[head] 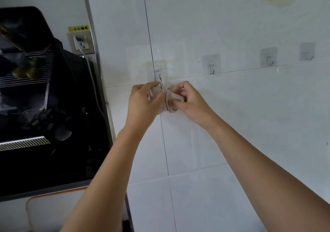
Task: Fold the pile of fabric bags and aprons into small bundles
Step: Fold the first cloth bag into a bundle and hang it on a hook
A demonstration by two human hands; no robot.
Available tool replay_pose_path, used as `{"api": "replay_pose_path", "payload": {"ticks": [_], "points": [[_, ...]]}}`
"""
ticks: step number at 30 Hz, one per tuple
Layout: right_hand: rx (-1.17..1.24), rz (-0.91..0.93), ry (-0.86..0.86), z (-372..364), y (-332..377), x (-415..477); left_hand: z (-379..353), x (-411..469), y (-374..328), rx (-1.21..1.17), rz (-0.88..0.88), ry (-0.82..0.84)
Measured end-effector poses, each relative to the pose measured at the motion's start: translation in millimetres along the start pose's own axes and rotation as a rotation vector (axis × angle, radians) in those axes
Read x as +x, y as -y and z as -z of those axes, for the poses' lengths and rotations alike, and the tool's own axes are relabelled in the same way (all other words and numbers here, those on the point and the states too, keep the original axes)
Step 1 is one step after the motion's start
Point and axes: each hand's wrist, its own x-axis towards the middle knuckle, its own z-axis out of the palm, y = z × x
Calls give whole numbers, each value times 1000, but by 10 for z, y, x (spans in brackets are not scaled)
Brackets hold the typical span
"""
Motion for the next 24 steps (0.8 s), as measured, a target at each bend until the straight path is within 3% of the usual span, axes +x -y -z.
{"api": "replay_pose_path", "payload": {"ticks": [5,12,21,24], "points": [[-105,64,12,94,50,37,-20,110,-153,41,-7,2],[-265,167,67,50,162,-14,-18,317,-350,456,-48,186],[-214,122,16,206,138,77,169,123,-53,337,-199,363],[-244,77,11,201,165,128,80,37,108,398,-219,292]]}}
